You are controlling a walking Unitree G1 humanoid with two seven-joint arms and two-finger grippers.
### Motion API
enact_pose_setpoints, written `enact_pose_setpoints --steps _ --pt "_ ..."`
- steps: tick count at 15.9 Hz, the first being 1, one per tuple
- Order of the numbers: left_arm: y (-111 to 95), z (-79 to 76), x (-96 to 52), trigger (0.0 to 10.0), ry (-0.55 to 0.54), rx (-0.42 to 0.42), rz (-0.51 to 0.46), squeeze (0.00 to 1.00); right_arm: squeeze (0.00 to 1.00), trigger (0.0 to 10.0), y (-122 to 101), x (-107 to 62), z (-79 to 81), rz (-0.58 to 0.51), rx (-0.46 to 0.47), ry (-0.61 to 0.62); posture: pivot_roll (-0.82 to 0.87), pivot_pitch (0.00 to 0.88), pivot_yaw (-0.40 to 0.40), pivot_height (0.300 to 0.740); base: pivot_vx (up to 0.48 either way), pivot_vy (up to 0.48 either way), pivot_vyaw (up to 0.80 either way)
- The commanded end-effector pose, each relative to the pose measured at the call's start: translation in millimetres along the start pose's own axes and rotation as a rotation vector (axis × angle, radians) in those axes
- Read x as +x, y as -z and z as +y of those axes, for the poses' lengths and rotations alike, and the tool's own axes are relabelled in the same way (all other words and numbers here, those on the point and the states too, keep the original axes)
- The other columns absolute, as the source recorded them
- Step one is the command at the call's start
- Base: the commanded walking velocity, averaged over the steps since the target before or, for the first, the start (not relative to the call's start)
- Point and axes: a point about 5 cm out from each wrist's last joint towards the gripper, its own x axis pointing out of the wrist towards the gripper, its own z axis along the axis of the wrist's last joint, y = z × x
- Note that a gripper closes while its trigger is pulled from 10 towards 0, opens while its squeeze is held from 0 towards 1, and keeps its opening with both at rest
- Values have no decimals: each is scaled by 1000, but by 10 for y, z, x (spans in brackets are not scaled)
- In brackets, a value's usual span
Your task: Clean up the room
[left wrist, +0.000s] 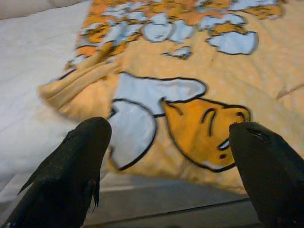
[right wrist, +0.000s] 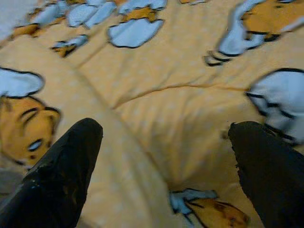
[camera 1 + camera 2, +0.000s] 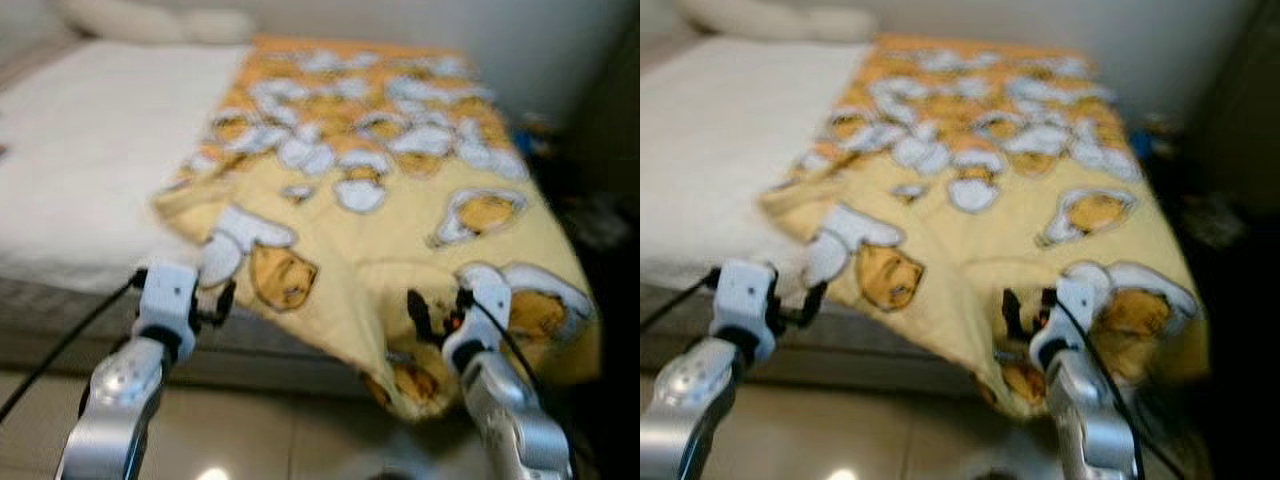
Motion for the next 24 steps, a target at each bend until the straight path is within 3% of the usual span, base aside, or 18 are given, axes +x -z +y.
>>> enact_pose_setpoints --steps 1,11,22,24 --pt "-40 -41 22 10000 12 -1 -6 1000 0 10000 -54 -4 -72 -21 -3 34 15 0 20 740 0 352 -800" --pt "-53 13 39 10000 0 -5 4 1000 0 10000 -76 24 -57 -23 -6 32 7 0 30 740 0 383 -744" --pt "-27 27 35 10000 -6 -9 4 1000 0 10000 -70 12 61 -26 -132 -82 10 0 30 740 0 386 0" --pt "-19 18 40 10000 -5 -11 -1 1000 0 10000 -71 41 86 -16 -200 -76 12 0 30 740 0 384 0"
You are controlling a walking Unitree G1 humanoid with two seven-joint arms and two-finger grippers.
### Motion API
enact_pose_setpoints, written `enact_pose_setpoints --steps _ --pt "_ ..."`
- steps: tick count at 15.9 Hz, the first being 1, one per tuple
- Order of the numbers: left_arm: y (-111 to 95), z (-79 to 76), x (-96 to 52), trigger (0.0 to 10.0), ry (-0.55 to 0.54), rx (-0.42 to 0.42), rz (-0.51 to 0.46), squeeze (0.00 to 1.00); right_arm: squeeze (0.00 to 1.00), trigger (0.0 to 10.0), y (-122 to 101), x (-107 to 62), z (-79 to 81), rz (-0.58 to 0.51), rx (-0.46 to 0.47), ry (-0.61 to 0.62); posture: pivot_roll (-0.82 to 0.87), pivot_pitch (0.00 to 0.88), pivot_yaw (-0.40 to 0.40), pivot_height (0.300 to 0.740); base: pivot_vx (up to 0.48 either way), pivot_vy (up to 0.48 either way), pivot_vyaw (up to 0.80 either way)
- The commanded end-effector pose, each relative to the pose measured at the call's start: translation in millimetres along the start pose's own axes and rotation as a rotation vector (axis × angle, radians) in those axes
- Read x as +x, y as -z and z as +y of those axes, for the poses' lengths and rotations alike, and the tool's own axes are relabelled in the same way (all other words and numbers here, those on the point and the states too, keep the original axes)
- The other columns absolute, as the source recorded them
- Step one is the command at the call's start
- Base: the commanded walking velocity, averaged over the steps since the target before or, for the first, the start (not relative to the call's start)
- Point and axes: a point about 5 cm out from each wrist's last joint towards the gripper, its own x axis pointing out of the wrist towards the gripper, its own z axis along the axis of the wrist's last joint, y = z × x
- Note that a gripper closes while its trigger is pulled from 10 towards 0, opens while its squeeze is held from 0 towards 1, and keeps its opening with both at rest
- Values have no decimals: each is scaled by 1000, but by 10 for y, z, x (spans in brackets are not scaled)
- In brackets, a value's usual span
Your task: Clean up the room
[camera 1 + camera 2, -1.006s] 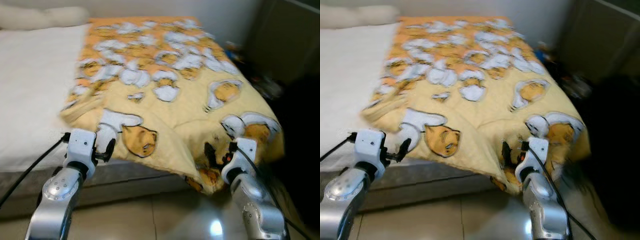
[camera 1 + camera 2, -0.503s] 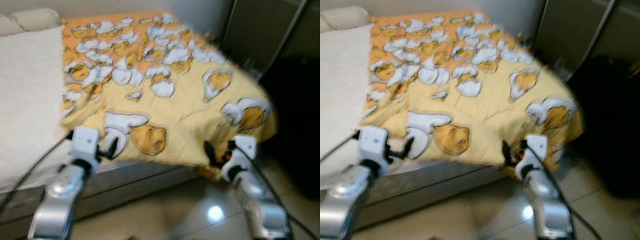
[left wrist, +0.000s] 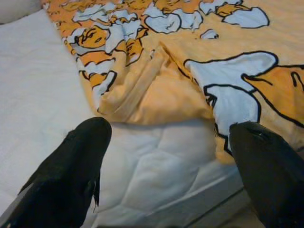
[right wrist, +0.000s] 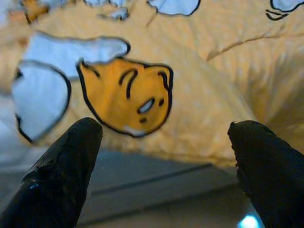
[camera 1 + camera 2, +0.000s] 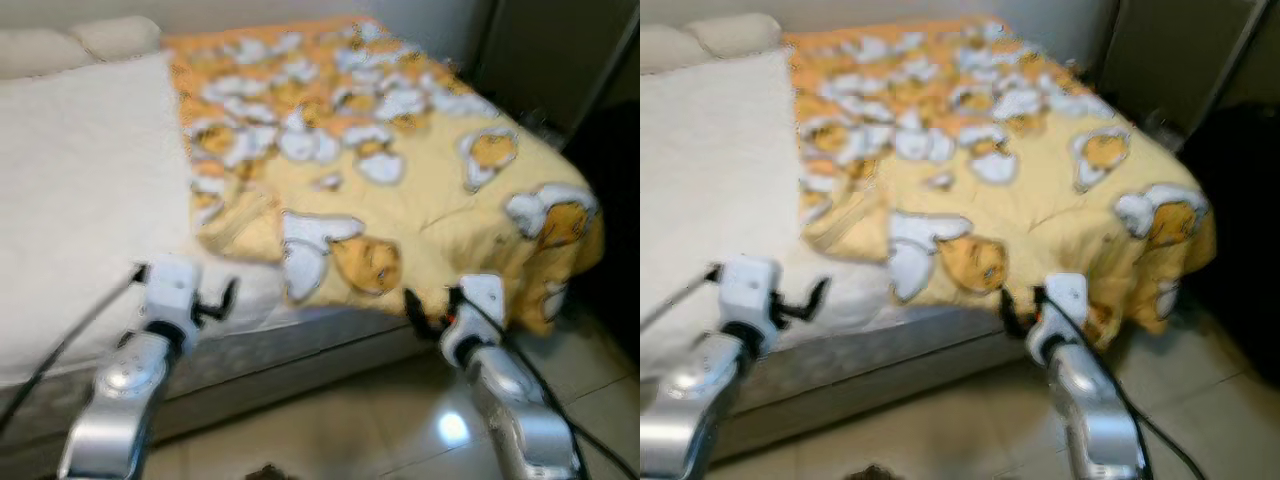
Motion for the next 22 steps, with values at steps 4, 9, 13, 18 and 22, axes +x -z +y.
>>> enact_pose_setpoints --steps 4,9,13,18,22 --pt "-36 32 -4 10000 -26 -47 -61 1000 0 10000 -125 59 104 -54 -155 -37 14 0 29 740 0 272 0" --pt "-17 -10 29 10000 -38 -41 -53 278 0 10000 -139 54 109 -57 -100 -81 12 0 30 740 0 0 0" --pt "-37 -6 43 10000 -31 -42 -55 286 0 10000 -153 60 99 -61 -108 -83 17 0 32 740 127 0 0" --pt "-53 6 45 10000 -24 -45 -53 286 0 10000 -154 73 110 -53 -129 -92 19 0 35 740 283 0 120" --pt "-56 -11 49 10000 -16 -47 -51 278 0 10000 -154 77 118 -52 -144 -102 18 0 35 740 307 0 600"
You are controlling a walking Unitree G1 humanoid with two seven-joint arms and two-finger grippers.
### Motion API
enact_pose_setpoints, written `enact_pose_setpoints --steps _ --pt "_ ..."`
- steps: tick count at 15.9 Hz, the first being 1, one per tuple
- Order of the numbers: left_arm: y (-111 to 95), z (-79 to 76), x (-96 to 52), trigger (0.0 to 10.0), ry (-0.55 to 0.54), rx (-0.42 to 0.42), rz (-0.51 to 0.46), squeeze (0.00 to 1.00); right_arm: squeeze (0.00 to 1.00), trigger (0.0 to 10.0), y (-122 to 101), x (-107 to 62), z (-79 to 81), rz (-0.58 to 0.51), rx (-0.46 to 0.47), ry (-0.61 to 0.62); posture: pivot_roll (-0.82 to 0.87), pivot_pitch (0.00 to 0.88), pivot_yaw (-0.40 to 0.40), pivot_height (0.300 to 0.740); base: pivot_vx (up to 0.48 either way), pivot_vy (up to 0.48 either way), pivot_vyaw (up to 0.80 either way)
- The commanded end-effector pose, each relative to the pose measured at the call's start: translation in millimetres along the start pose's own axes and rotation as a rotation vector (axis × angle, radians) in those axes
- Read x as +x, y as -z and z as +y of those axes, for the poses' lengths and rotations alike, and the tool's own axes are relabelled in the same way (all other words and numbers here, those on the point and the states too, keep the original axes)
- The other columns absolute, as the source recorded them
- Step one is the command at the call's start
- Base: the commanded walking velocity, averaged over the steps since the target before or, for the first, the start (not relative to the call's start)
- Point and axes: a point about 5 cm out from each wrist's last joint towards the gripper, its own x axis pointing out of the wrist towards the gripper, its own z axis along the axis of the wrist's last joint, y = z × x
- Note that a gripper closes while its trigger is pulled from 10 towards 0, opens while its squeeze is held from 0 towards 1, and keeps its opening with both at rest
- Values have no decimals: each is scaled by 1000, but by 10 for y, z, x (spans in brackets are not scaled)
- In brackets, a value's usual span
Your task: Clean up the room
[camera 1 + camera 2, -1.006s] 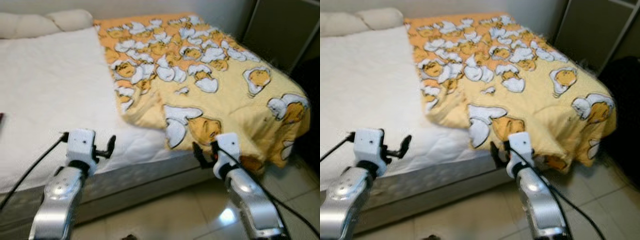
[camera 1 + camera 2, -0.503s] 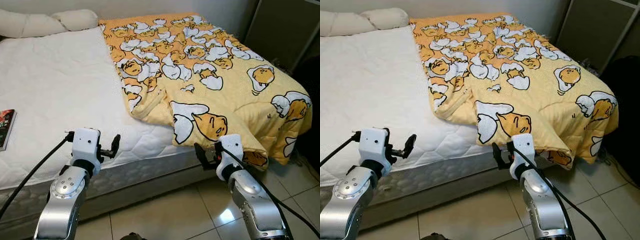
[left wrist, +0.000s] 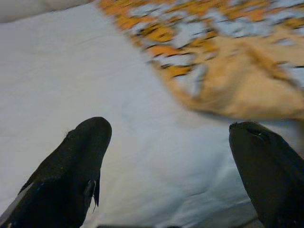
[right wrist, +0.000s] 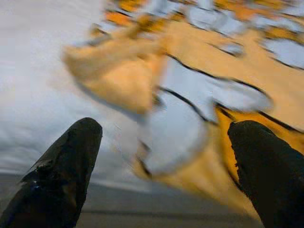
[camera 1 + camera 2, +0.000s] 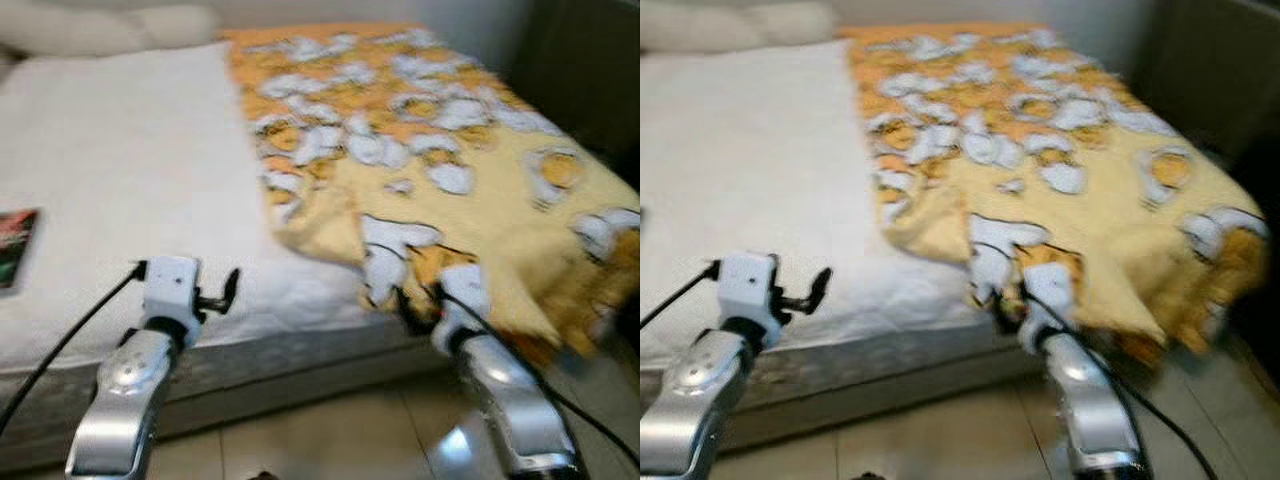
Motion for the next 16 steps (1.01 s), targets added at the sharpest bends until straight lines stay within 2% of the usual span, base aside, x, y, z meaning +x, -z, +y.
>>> enact_pose_setpoints --steps 1,7,8,9,10,14,16 --pt "-29 -51 20 10000 21 -4 -8 278 0 10000 24 -27 -79 7 8 25 18 0 34 740 307 0 0" --pt "-17 -100 27 10000 73 -7 2 239 0 10000 53 -10 -80 41 -41 38 24 0 32 740 246 0 0" --pt "-16 -152 13 10000 130 -2 1 59 0 10000 123 -3 -108 133 -3 89 22 0 32 740 0 0 0" --pt "-18 -170 7 10000 152 -4 1 59 0 10000 138 3 -108 151 27 94 18 0 35 740 0 0 0" --pt "-18 -239 -11 10000 218 10 2 0 1000 10000 133 86 -90 153 19 72 19 0 42 740 0 0 0" --pt "-28 -348 12 10000 356 70 21 0 1000 10000 106 404 24 199 -51 6 30 0 49 740 0 0 0" --pt "-54 -386 33 10000 445 106 38 0 1000 10000 146 633 61 275 -134 15 45 0 50 740 0 0 0"
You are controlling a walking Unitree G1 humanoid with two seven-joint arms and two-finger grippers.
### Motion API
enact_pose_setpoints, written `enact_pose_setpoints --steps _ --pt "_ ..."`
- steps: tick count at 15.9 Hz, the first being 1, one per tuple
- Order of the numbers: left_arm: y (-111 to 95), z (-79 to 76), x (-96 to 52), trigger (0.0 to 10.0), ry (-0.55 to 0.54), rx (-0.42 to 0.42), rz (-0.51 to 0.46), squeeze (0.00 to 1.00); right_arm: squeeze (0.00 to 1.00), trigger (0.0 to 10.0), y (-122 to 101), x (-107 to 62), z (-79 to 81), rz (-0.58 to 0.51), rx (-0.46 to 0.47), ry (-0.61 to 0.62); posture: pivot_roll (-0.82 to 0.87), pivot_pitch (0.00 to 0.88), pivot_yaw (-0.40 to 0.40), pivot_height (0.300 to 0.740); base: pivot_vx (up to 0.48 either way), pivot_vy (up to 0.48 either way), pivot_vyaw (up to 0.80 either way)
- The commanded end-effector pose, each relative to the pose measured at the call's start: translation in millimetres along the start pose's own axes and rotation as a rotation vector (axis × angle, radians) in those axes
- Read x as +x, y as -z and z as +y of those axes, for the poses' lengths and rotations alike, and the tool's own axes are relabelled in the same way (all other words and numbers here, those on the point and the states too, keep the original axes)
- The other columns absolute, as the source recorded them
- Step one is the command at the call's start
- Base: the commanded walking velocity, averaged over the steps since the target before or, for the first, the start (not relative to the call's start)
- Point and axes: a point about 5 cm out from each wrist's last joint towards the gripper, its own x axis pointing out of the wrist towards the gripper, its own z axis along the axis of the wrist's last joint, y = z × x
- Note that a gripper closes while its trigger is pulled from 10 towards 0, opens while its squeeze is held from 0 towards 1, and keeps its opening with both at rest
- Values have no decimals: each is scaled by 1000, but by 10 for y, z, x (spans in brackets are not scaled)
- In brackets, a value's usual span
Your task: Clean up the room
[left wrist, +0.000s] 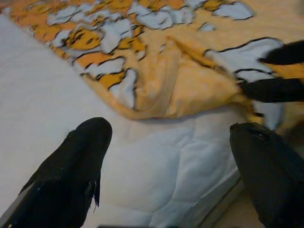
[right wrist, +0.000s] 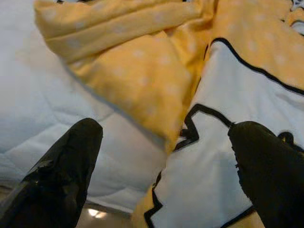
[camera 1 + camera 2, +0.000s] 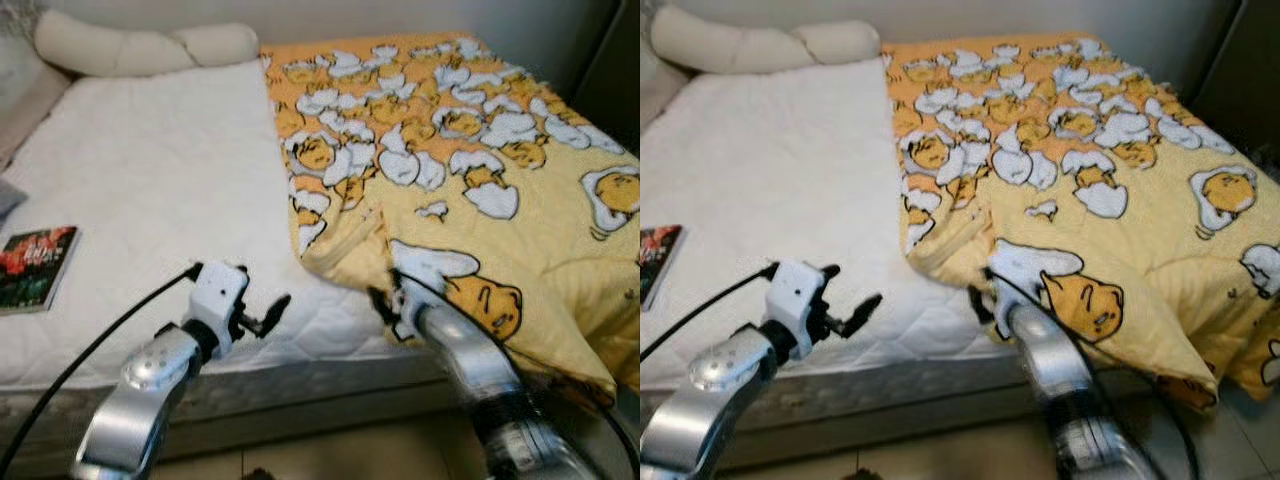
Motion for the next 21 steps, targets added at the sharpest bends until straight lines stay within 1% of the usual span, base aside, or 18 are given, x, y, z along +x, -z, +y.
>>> enact_pose_setpoints --steps 1,2,3,5,6,7,8,9,10,11,15,18,21 --pt "-14 -34 9 10000 65 8 21 0 1000 10000 13 68 14 29 -59 21 56 0 51 740 0 0 0" --pt "-39 -91 -6 10000 151 19 33 0 341 10000 -57 131 4 48 -147 57 74 0 50 740 0 0 0" --pt "-41 -114 -17 10000 190 30 50 0 0 10000 -83 154 -9 65 -178 85 84 3 49 740 0 0 0" --pt "-50 -136 -45 10000 234 51 74 0 0 10000 -121 181 -24 92 -217 117 113 46 45 740 0 0 0" --pt "-73 -137 -80 10000 248 64 82 0 0 10000 -146 202 -34 114 -234 139 142 89 38 740 0 0 0" --pt "-76 -136 -98 10000 250 67 86 0 0 10000 -144 205 -43 124 -230 149 142 89 38 740 0 0 0" --pt "-69 -154 -155 10000 255 63 99 0 0 10000 -122 206 -68 140 -141 163 156 114 32 740 0 0 0" --pt "-62 -177 -196 10000 260 59 108 0 0 2000 -107 205 -83 147 -98 169 167 128 27 740 0 0 0" --pt "-46 -202 -223 10000 264 57 118 0 0 0 -99 203 -98 149 -90 175 175 135 23 740 0 0 0" --pt "-36 -224 -246 10000 269 56 127 0 0 0 -88 201 -107 155 -100 181 179 140 19 740 0 0 0" --pt "-44 -246 -265 10000 271 47 134 0 0 0 -60 199 -109 169 -146 194 176 130 17 740 0 0 0" --pt "-52 -260 -270 10000 273 46 137 0 0 0 -45 195 -133 173 -161 206 175 123 18 740 0 0 0" --pt "-52 -265 -276 10000 278 48 140 0 0 0 -40 192 -151 174 -156 211 170 116 17 740 0 0 0"
